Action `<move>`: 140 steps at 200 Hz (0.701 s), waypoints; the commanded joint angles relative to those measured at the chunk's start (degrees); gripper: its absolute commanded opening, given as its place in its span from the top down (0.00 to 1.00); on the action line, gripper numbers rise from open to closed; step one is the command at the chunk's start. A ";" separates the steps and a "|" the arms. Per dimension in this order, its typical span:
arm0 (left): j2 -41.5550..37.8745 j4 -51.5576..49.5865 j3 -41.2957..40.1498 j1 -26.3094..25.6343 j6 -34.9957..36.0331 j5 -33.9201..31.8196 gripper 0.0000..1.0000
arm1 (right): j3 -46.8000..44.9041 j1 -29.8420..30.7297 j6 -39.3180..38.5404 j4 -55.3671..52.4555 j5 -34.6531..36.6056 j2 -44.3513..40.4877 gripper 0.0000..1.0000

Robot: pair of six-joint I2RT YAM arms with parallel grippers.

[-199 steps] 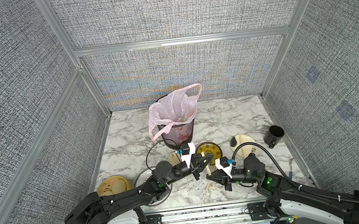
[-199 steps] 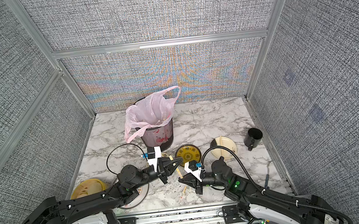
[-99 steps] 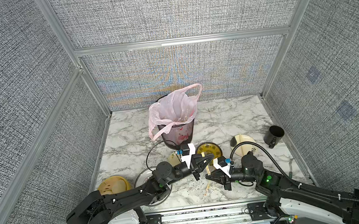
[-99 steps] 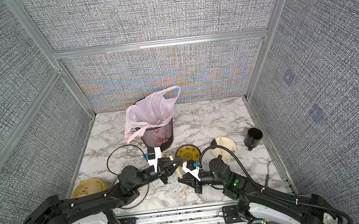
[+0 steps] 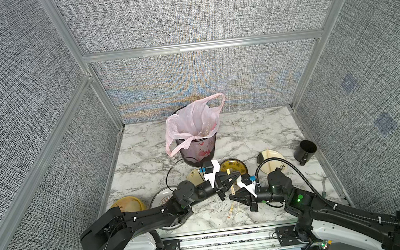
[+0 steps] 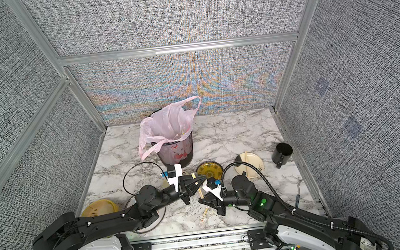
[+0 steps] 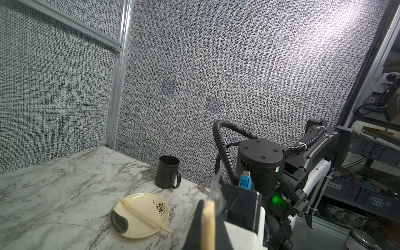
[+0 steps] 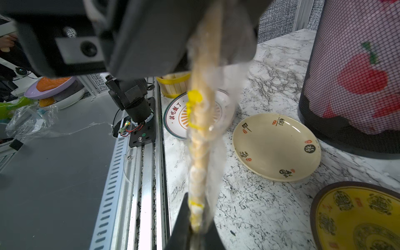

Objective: Remove the packaging of disposable chopsticks
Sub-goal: Remove the packet bag from the disposable chopsticks.

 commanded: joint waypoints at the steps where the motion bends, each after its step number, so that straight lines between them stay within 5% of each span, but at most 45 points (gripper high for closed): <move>1: -0.06 -15.13 -1.29 -0.24 2.25 0.18 0.95 | 1.49 0.12 -0.91 16.91 -1.43 -1.78 1.00; 140: 3.61 -13.60 0.37 -2.03 0.58 2.59 0.93 | 2.34 0.12 -2.49 18.72 -0.32 -2.85 1.00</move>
